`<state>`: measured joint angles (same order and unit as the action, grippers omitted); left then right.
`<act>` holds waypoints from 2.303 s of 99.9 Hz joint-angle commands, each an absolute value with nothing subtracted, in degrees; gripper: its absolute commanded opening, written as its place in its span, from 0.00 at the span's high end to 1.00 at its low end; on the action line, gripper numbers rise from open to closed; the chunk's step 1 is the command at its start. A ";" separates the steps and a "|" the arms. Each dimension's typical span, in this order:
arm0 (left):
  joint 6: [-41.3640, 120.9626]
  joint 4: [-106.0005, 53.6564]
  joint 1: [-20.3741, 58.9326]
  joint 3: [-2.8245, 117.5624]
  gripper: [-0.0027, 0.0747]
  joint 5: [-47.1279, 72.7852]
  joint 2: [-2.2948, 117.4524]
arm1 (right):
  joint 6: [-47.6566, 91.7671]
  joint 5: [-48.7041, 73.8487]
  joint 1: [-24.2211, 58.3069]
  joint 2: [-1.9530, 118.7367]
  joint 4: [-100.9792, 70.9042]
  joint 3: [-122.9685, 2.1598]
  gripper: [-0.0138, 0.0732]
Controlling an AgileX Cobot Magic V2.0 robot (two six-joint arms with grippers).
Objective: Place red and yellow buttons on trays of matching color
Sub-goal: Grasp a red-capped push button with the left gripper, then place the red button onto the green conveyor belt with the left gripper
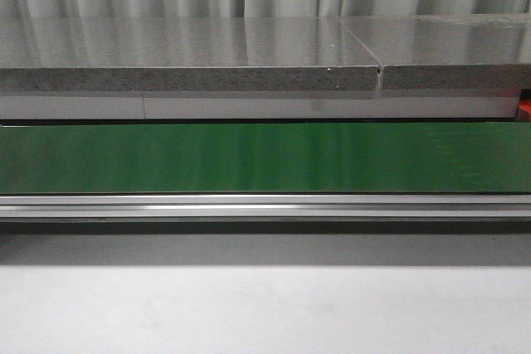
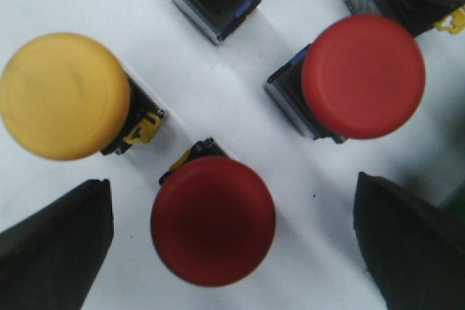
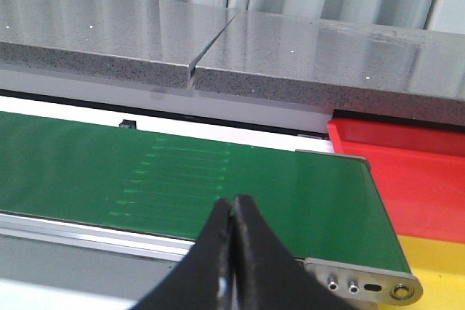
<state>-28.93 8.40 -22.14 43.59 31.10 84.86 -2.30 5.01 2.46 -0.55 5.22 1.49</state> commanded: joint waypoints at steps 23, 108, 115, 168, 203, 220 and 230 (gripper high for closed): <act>-29.42 8.76 -23.71 46.46 0.11 29.60 84.22 | -2.09 0.57 2.63 -1.50 5.93 0.95 0.92; -28.90 7.47 -23.64 46.71 0.99 34.38 80.93 | -2.09 0.57 2.63 -1.50 5.93 0.95 0.92; -28.32 7.47 -23.14 46.71 0.99 35.19 78.36 | -2.09 0.57 2.63 -1.50 5.93 0.95 0.92; -18.69 7.20 -10.16 60.78 0.99 42.91 68.93 | -2.09 0.57 2.63 -1.50 5.93 0.95 0.92; -18.64 7.20 -1.36 68.25 0.99 44.38 79.84 | -2.09 0.57 2.63 -1.50 5.93 0.95 0.92; -18.64 7.36 0.00 69.14 0.99 44.59 85.06 | -2.09 0.57 2.63 -1.50 5.93 0.95 0.92; -18.64 7.36 0.00 69.14 0.99 44.69 87.25 | -2.09 0.57 2.63 -1.50 5.93 0.95 0.92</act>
<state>-18.65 7.18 -0.38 67.15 46.53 87.52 -2.30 5.01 2.46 -0.55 5.22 1.49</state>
